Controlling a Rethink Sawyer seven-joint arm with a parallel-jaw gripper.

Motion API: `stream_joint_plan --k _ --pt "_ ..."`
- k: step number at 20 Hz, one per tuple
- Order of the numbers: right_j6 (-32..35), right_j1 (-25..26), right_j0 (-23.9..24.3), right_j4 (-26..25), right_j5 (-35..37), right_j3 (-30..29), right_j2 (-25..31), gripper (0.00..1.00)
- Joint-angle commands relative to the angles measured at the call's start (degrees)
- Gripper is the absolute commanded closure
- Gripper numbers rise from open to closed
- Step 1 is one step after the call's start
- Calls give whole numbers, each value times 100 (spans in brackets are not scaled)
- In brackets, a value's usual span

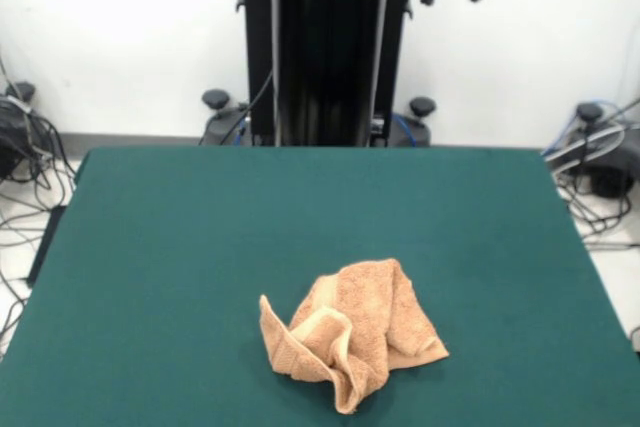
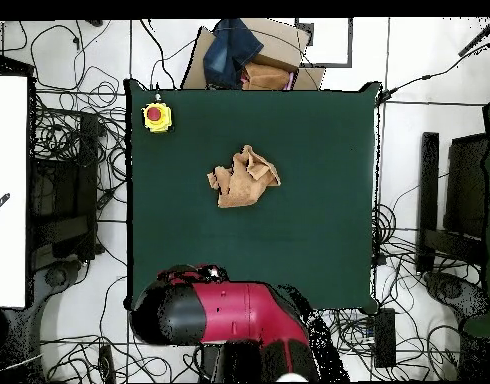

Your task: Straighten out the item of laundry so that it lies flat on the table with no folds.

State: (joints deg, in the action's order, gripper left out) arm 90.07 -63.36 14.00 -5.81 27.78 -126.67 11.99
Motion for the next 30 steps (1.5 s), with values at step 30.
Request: stream_joint_plan --k 30 --pt "-83 3244 -601 -579 918 4263 -306 0"
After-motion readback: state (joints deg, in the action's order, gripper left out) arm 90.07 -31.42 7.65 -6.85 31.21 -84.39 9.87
